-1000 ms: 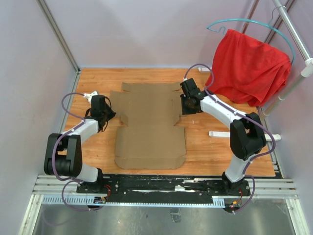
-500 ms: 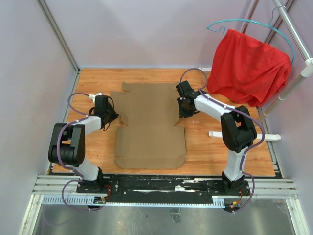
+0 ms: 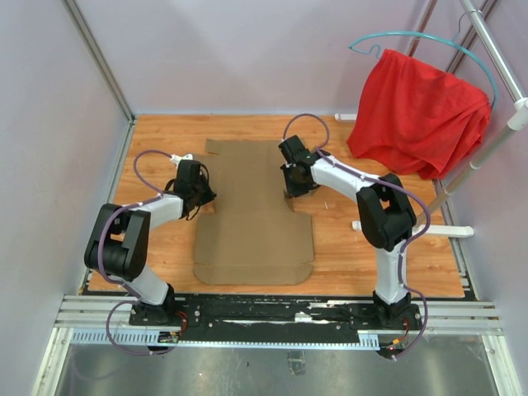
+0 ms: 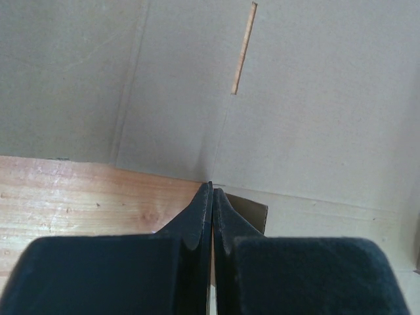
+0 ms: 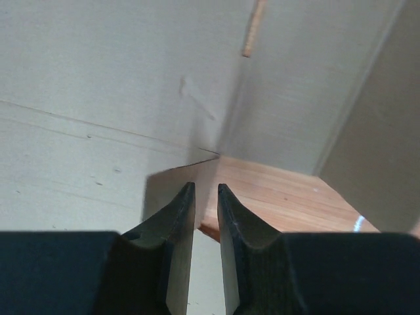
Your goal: Fold the paper box
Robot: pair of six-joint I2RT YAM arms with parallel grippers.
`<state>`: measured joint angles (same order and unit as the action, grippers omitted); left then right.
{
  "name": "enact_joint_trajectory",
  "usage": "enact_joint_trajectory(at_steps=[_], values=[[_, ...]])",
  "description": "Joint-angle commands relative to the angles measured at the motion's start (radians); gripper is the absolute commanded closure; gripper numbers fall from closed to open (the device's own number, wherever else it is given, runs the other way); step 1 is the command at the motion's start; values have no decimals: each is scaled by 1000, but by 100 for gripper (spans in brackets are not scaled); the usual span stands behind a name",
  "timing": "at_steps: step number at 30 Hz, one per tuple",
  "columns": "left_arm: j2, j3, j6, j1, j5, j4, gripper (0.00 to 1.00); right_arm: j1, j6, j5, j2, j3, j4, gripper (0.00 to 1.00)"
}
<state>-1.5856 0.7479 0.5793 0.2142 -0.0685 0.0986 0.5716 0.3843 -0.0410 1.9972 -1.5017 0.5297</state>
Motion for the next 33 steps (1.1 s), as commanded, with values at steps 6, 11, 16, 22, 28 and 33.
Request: enact_joint_trajectory(at_steps=[6, 11, 16, 22, 28, 33], values=[[-46, 62, -33, 92, -50, -5, 100, 58, -10, -7, 90, -96, 56, 79], [-118, 128, -62, 159, -122, -56, 100, 63, -9, -16, 99, -101, 63, 79], [-100, 143, -60, 165, -158, -90, 100, 64, -18, -42, 64, -91, 81, 79], [27, 195, -87, 164, -237, -171, 97, 56, -38, -106, -37, -125, 138, 78], [78, 361, -143, 148, -329, -238, 71, -58, -81, -59, -81, -252, 166, 34], [-57, 572, -144, 54, -235, -288, 56, -186, -127, 104, 49, -487, 202, 20]])
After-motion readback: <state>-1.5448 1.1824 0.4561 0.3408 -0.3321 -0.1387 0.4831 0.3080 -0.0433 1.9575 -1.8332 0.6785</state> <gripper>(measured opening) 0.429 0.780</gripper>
